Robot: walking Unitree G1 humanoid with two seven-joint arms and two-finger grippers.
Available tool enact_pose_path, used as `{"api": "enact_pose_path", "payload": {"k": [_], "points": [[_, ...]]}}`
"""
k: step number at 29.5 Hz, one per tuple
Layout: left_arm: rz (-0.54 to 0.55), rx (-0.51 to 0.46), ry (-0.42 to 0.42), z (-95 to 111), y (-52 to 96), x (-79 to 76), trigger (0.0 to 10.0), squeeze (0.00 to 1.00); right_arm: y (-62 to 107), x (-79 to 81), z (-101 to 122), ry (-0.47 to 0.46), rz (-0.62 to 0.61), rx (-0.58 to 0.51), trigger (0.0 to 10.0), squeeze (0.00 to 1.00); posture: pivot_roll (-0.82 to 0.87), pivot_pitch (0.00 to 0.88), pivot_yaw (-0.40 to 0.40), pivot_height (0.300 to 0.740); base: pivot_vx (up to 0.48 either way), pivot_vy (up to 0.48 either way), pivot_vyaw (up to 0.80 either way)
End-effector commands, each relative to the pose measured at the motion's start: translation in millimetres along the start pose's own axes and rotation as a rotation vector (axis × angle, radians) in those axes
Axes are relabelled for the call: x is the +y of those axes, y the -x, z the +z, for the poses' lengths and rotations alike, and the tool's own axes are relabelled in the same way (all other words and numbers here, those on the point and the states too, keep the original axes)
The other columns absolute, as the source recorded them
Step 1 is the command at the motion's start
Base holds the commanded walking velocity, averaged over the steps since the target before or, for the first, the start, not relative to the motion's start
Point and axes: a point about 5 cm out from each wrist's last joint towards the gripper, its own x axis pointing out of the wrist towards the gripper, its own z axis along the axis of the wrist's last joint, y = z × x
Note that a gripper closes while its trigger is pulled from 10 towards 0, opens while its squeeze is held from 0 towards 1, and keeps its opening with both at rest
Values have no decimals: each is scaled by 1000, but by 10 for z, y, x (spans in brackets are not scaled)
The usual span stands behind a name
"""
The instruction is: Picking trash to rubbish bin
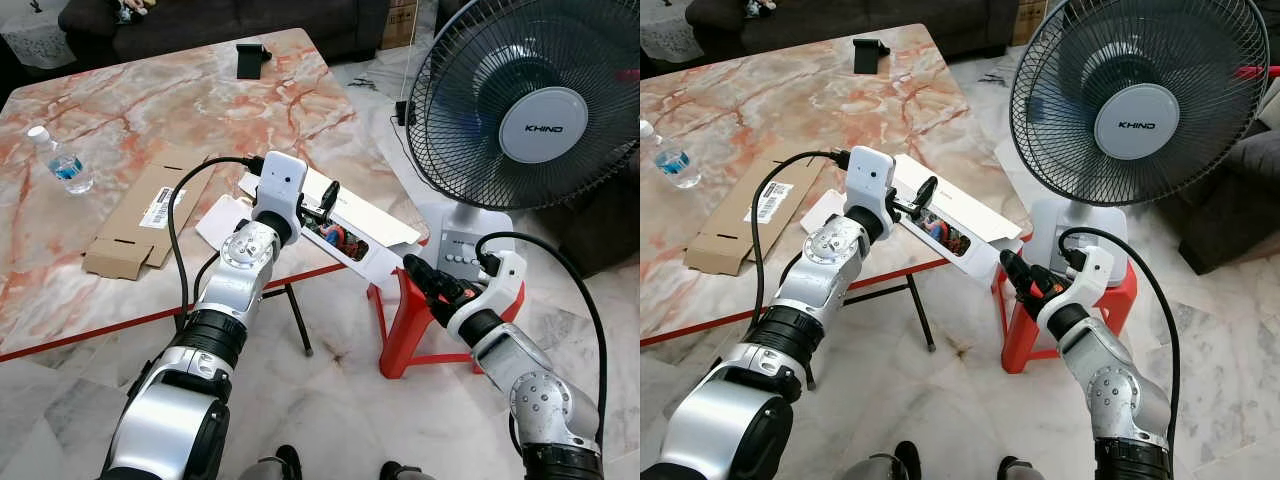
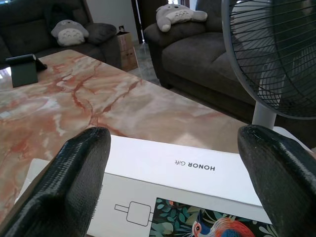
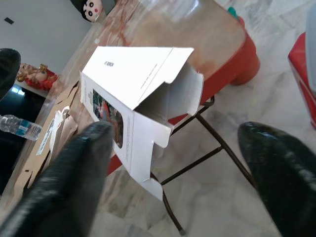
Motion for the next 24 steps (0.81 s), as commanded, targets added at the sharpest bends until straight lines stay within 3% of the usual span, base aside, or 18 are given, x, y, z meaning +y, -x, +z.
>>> {"api": "enact_pose_path", "payload": {"k": [1,2,14,21,24], "points": [[-3,-5,-12,34,-20,22,10000,0,-14,87,45,10,27,-11,10000,1000,-120,159,84,740,0,0,0],[-5,-3,-12,32,-21,21,10000,0,-24,105,9,18,39,16,10000,0,-119,164,81,740,0,0,0],[-6,0,-14,56,-34,52,10000,0,-286,344,-149,-2,151,93,10000,0,-92,175,80,740,0,0,0],[-4,5,-18,54,-30,64,10000,0,-365,415,-203,24,176,117,10000,0,-81,177,81,740,0,0,0],[-6,11,-16,38,-21,63,10000,0,-352,376,-218,34,149,120,10000,0,-81,177,81,740,0,0,0]]}}
